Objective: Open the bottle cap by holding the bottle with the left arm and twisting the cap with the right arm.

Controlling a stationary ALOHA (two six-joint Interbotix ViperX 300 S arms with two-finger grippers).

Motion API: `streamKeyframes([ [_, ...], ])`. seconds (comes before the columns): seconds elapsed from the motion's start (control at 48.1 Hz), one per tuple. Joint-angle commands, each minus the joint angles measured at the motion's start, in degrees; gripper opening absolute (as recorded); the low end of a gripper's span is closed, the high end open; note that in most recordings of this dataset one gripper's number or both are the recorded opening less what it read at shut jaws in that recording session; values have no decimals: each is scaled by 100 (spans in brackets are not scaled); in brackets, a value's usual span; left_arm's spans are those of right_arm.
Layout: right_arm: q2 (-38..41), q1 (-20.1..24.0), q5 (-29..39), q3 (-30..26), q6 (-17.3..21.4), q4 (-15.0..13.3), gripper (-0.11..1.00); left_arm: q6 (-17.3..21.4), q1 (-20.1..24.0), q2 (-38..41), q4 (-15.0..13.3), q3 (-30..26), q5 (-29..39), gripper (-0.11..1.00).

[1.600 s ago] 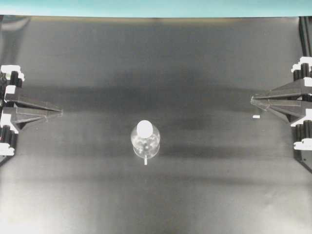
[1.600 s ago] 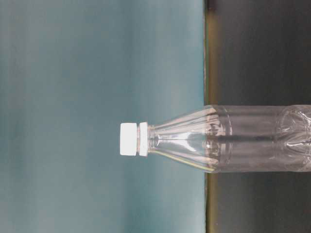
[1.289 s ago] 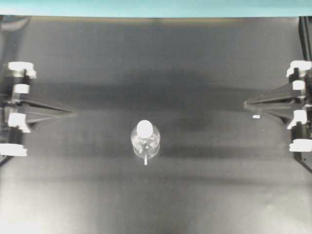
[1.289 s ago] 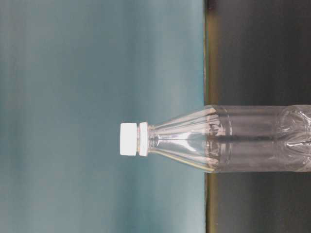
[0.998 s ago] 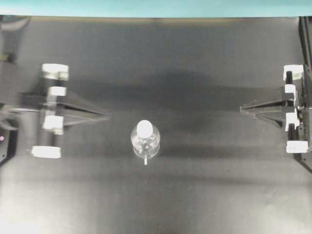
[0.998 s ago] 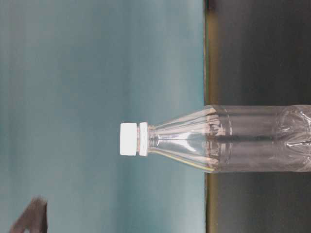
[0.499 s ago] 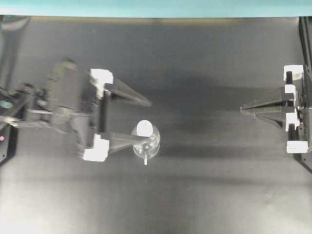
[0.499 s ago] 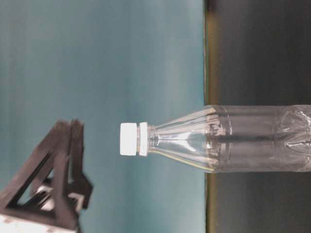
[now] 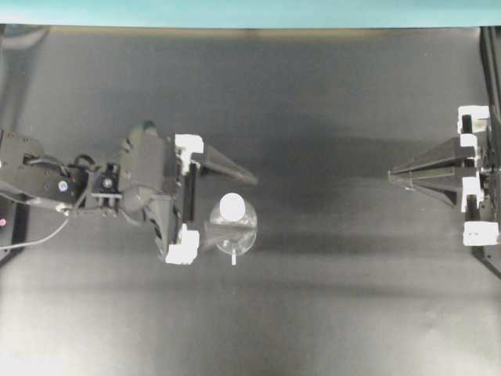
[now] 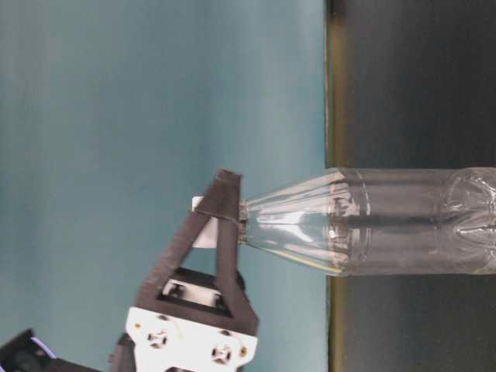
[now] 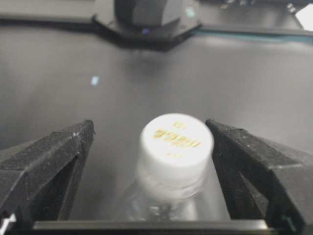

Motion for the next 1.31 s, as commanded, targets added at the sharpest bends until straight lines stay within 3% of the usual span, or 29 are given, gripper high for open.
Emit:
streamKeyframes([
  [0.0,44,-88,18,-123,97,9,0,-35,-26,97,18,9,-325,98],
  [0.125,62,-88,18,-123,246,9,0,-220,-70,360,18,26,-448,98],
  [0.436,185,-88,18,-105,668,9,0,-272,-202,853,9,-44,-765,98],
  [0.998,202,-88,-18,-97,738,9,0,-606,-325,1846,18,-79,-765,98],
  [1.289,211,-88,18,-97,738,9,0,-615,-343,1969,18,-44,-598,98],
])
